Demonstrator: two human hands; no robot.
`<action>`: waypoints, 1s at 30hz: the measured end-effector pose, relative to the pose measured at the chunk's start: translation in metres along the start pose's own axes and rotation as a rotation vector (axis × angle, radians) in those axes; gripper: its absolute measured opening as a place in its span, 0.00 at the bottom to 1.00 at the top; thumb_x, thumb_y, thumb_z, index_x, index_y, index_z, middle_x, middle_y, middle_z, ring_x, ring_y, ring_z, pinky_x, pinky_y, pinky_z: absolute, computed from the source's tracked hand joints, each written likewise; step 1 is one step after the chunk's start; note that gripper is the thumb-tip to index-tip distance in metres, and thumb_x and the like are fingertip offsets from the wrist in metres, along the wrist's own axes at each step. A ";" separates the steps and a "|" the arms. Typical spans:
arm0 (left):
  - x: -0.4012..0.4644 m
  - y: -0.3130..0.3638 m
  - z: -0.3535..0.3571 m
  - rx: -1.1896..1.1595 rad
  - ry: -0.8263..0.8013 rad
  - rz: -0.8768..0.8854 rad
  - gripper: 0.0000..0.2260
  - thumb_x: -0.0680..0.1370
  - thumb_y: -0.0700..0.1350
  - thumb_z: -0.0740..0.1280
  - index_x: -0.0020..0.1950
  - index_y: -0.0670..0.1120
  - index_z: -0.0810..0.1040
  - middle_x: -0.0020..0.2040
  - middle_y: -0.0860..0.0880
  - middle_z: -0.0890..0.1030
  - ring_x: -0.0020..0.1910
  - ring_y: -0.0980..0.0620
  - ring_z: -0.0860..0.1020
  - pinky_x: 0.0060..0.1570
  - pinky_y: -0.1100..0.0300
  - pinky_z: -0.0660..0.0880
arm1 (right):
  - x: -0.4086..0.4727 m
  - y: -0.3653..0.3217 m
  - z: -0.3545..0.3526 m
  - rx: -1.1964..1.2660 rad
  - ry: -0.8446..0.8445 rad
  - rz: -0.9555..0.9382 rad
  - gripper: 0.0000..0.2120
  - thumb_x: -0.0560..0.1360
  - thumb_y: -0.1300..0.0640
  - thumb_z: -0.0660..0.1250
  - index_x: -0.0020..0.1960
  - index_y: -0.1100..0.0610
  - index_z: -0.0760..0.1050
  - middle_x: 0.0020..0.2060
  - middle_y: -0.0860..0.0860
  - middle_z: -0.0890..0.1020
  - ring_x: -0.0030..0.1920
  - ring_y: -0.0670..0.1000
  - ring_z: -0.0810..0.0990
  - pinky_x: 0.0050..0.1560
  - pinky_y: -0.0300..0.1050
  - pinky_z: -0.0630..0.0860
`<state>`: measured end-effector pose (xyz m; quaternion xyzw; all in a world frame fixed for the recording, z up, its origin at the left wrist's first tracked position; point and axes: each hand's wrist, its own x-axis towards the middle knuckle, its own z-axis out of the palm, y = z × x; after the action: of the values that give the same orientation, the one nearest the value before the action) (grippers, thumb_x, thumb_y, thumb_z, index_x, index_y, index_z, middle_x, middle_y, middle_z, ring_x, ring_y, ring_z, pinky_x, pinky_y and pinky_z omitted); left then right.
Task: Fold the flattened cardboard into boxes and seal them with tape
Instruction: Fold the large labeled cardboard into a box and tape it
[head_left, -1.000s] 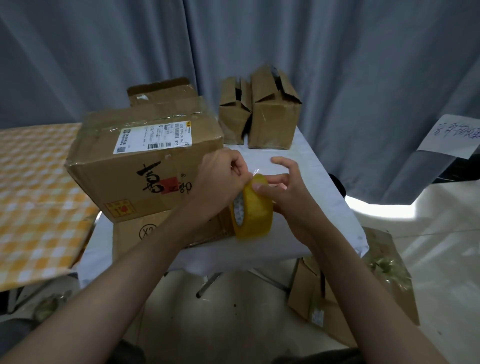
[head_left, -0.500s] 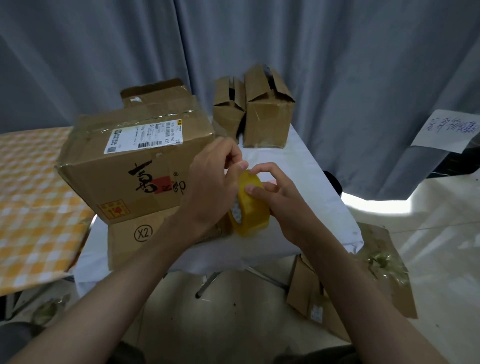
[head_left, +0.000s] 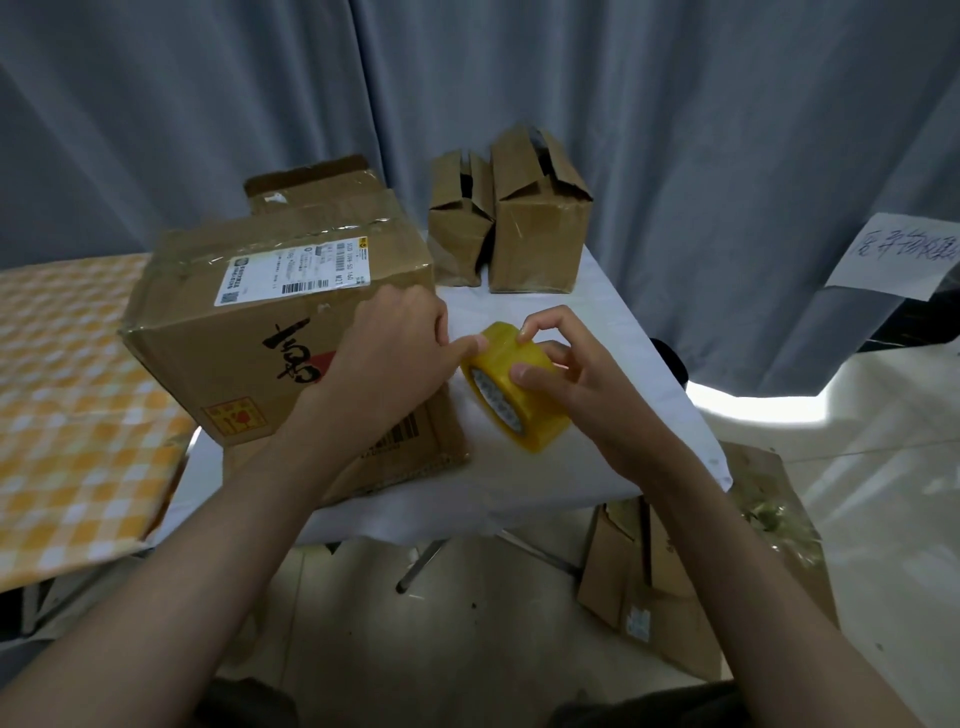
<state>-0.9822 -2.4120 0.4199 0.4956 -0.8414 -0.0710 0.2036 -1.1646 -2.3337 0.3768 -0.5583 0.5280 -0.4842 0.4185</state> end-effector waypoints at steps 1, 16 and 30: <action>-0.004 0.001 -0.004 0.006 0.028 0.017 0.18 0.75 0.60 0.70 0.35 0.47 0.75 0.32 0.51 0.76 0.33 0.54 0.74 0.38 0.56 0.76 | 0.001 0.002 0.000 -0.043 -0.004 -0.006 0.10 0.80 0.55 0.67 0.58 0.47 0.70 0.51 0.52 0.81 0.51 0.54 0.82 0.47 0.44 0.81; 0.017 -0.052 -0.026 -0.053 0.259 0.110 0.18 0.80 0.54 0.66 0.67 0.48 0.78 0.61 0.48 0.81 0.59 0.49 0.77 0.58 0.57 0.70 | 0.023 0.056 0.032 -0.855 0.016 -0.346 0.19 0.73 0.60 0.68 0.60 0.49 0.67 0.54 0.52 0.76 0.50 0.57 0.76 0.49 0.57 0.75; 0.030 -0.061 -0.002 0.052 0.354 0.189 0.20 0.70 0.63 0.71 0.47 0.48 0.76 0.48 0.51 0.77 0.47 0.51 0.72 0.44 0.56 0.67 | 0.048 0.059 0.015 -0.909 0.075 -0.144 0.15 0.68 0.56 0.76 0.45 0.52 0.70 0.45 0.48 0.73 0.46 0.54 0.75 0.46 0.51 0.74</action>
<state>-0.9450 -2.4676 0.4103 0.4243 -0.8366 0.0584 0.3414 -1.1617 -2.3877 0.3210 -0.7025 0.6614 -0.2512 0.0768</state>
